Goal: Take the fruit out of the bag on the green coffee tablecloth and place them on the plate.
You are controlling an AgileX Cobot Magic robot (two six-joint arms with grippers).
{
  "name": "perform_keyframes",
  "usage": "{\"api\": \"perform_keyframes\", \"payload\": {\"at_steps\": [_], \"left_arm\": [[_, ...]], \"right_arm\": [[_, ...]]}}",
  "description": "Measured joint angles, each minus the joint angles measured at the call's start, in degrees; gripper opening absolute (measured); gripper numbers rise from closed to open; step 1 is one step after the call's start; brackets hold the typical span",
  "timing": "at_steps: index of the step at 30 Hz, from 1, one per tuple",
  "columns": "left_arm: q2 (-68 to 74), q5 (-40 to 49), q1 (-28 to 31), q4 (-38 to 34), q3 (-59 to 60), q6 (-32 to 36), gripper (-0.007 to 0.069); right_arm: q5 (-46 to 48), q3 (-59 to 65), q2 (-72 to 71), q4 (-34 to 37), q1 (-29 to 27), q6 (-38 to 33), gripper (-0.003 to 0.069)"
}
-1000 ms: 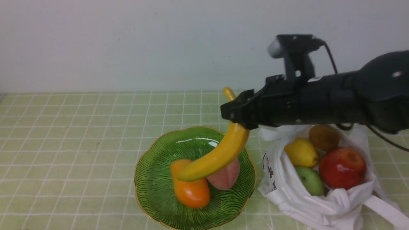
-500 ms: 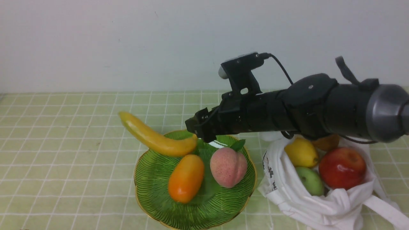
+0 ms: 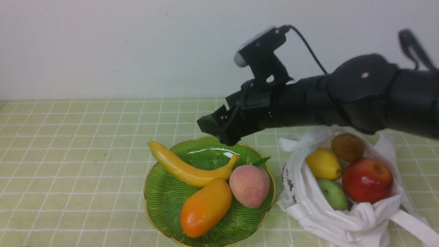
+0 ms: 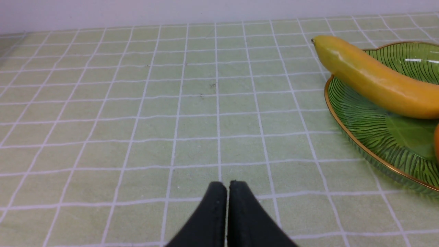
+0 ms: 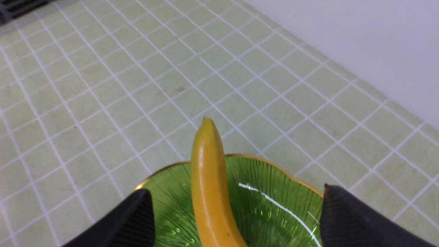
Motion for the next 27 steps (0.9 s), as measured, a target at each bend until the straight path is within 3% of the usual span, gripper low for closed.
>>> {"api": "perform_keyframes", "payload": {"at_steps": [1,3,5,6,8,9,10,15,22,27], "left_arm": [[0.00,0.00,0.00,0.00,0.00,0.00,-0.0008],[0.00,0.00,0.00,0.00,0.00,0.00,-0.0008],[0.00,0.00,0.00,0.00,0.00,0.00,-0.0008],[0.00,0.00,0.00,0.00,0.00,0.00,-0.0008],[0.00,0.00,0.00,0.00,0.00,0.00,-0.0008],[0.00,0.00,0.00,0.00,0.00,0.00,-0.0008],[0.00,0.00,0.00,0.00,0.00,0.00,-0.0008],[0.00,0.00,0.00,0.00,0.00,0.00,-0.0008],[0.00,0.00,0.00,0.00,0.00,0.00,-0.0008],[0.00,0.00,0.00,0.00,0.00,0.00,-0.0008]], "right_arm": [[3.34,0.00,-4.30,-3.41,-0.51,3.12,0.0529],[5.39,0.00,-6.56,-5.81,-0.99,5.49,0.0503],[12.34,0.00,-13.11,-15.44,-3.23,14.15,0.0388],[12.88,0.00,-13.59,-15.44,-3.23,14.86,0.0380],[20.59,0.00,-19.59,-26.65,-6.22,25.09,0.0265],[21.21,0.00,-20.05,-27.47,-6.45,25.09,0.0256],[26.12,0.00,-23.57,-32.96,-8.13,31.35,0.0184],[37.66,0.00,-33.11,-48.48,-13.05,46.98,0.0016],[45.68,2.33,-48.59,-60.55,-14.69,59.36,-0.0014],[36.93,15.93,-64.85,-62.28,-14.69,62.35,-0.0014]]}}
